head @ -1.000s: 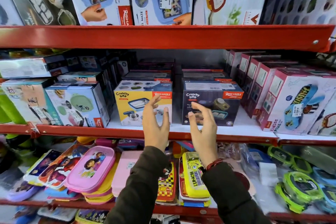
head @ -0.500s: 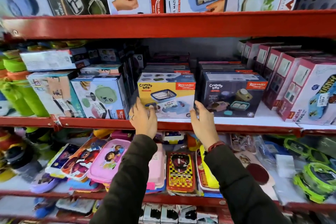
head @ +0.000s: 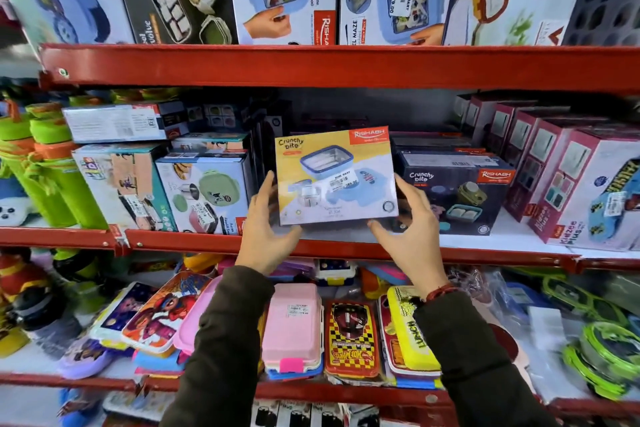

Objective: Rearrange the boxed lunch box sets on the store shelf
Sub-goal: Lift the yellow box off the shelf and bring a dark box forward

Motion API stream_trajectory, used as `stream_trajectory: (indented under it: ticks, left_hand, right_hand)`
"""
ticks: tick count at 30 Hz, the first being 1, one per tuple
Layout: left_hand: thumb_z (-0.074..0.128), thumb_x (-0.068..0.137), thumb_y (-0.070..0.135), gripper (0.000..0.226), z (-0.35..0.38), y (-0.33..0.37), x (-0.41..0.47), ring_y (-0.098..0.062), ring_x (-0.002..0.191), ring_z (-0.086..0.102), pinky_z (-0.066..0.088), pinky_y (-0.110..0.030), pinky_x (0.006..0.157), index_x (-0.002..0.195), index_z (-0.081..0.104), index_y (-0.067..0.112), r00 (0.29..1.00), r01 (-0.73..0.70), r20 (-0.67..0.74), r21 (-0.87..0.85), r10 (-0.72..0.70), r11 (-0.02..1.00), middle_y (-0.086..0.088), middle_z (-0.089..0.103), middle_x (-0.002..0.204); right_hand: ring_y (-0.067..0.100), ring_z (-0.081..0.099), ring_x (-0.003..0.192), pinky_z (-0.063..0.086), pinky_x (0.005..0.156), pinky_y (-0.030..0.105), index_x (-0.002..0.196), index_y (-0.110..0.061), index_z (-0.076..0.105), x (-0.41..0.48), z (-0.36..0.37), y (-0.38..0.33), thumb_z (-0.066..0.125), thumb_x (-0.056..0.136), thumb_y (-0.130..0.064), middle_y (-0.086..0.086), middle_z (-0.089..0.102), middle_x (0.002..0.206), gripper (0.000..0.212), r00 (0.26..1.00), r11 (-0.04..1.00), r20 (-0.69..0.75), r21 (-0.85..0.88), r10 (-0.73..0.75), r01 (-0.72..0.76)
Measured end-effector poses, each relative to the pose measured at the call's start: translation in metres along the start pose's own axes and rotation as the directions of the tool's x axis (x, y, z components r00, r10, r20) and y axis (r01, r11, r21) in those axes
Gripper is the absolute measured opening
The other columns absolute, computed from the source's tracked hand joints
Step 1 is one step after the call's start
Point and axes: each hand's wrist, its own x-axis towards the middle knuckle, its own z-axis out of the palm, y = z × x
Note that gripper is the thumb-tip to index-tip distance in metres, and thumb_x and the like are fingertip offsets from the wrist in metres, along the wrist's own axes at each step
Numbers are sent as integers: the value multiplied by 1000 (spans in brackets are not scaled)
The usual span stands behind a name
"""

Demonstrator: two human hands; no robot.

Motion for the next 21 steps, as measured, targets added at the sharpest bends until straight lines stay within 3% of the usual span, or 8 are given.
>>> stream_trajectory:
  ticks: [3,7,11,14,16,18,21]
  left_hand:
    - [67,91,4,79,-3,2,0,-17,131,54,44,-42,115,156,25,22,998,-58,-15,-28,58,998,0,49,147]
    - [64,97,15,48,-4,5,3,-8,123,60,48,-30,106,135,36,25,993,-73,-103,-122,60,990,-4,59,142]
    - [59,101,20,22,0,12,7,-15,121,62,51,-28,102,119,50,28,986,-68,-166,-254,26,965,5,67,124]
    - [54,89,10,49,-7,6,8,-11,133,55,49,-26,107,129,49,36,992,-102,-95,-254,80,962,7,60,137]
    - [54,88,-1,64,-10,1,10,-10,139,51,47,-28,112,141,46,34,988,-146,-67,-182,136,973,3,56,147]
    - [55,93,-9,67,-10,-3,15,-13,140,51,46,-26,113,149,42,25,986,-154,-82,-127,144,980,-1,55,150]
    - [58,98,0,60,-5,-7,24,-15,138,54,48,-29,113,151,41,22,988,-107,-120,-73,98,992,-4,59,146]
  right_hand:
    - [17,60,127,59,100,42,144,-31,52,-1,0,-2,85,79,-23,-2,61,139,73,999,996,-31,80,41,-39]
    - [12,66,117,58,99,35,132,-31,61,-1,3,-10,82,81,-42,-4,72,125,57,990,982,-95,168,106,-89]
    - [7,68,115,57,94,19,126,-26,63,1,5,-20,79,85,-36,-6,73,121,46,985,948,-99,301,144,-109]
    - [1,67,113,54,92,13,131,-24,59,4,1,-17,74,91,-14,-10,71,120,44,992,932,-40,350,116,-95]
    - [4,64,119,54,97,17,137,-24,56,6,0,-10,70,89,1,-6,69,127,56,995,944,7,317,98,-95]
    - [10,61,125,53,102,21,142,-25,54,9,2,-5,71,86,4,-2,66,134,65,996,956,20,278,91,-93]
    - [4,62,121,55,98,18,142,-24,56,15,8,-3,73,89,-4,-8,68,129,59,996,969,-12,232,89,-84]
